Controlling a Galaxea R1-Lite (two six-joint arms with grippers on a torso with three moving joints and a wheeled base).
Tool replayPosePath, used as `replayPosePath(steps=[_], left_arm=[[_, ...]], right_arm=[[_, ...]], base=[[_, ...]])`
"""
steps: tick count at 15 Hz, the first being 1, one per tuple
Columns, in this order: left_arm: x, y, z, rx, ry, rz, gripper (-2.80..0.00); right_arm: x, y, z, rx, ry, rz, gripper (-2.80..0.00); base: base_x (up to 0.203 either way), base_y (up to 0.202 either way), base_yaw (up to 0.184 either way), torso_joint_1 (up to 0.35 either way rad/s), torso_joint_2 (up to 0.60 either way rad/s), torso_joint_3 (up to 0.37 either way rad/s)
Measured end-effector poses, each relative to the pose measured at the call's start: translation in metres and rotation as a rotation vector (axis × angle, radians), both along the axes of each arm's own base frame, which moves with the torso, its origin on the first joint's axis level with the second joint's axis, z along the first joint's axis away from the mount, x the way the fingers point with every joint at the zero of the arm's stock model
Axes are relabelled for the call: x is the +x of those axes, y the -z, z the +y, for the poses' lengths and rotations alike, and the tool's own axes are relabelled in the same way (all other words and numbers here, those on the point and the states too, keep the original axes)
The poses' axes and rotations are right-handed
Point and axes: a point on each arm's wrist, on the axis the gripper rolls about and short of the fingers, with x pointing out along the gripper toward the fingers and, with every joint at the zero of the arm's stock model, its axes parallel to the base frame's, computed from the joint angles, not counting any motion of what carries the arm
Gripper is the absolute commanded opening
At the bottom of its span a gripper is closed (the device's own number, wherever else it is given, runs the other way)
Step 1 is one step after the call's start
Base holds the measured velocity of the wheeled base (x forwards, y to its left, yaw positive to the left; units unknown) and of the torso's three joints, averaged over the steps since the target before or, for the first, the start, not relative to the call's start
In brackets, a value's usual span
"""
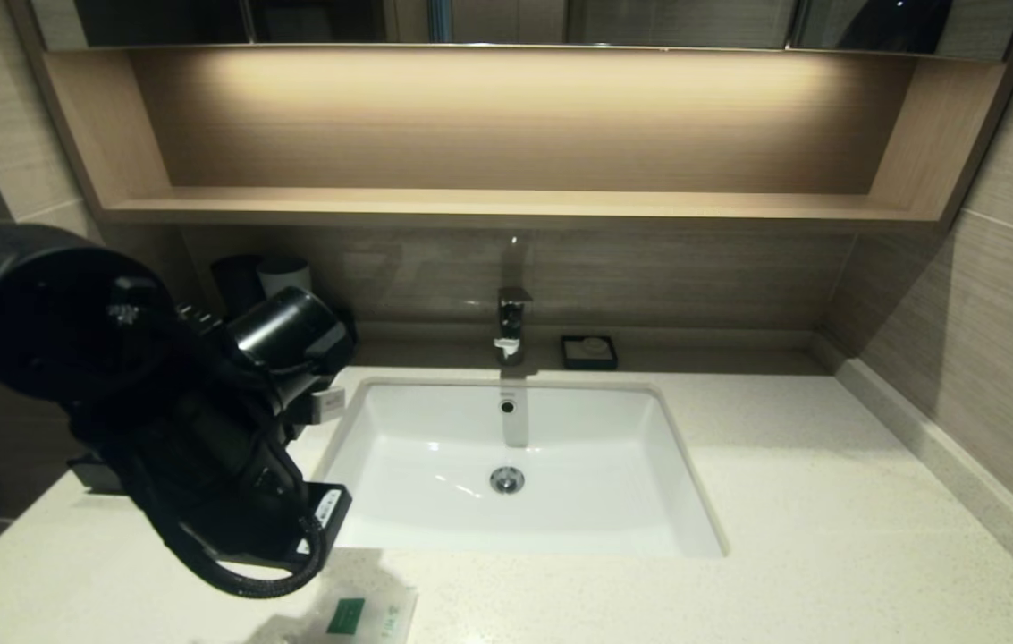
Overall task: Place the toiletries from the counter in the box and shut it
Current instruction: Pick up the bathroom toiletry
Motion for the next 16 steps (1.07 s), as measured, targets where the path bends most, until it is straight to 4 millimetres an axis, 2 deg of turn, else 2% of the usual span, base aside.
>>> replayPosePath(steps=[9, 16], left_arm=[[0.002, 0.003, -0.032, -0.019, -0.020, 0.023, -2.80], [0.011, 0.015, -0.041, 0.008, -0.201, 0.038, -2.80]], right_arm=[[0.000, 0.000, 0.000, 0.000, 0.000, 0.000, -2.80], [0.000, 0.000, 0.000, 0.000, 0.000, 0.000, -2.80]], base=[[0.000, 0.000, 0.000, 0.000, 0.00, 0.000], [0.000, 0.000, 0.000, 0.000, 0.00, 0.000]])
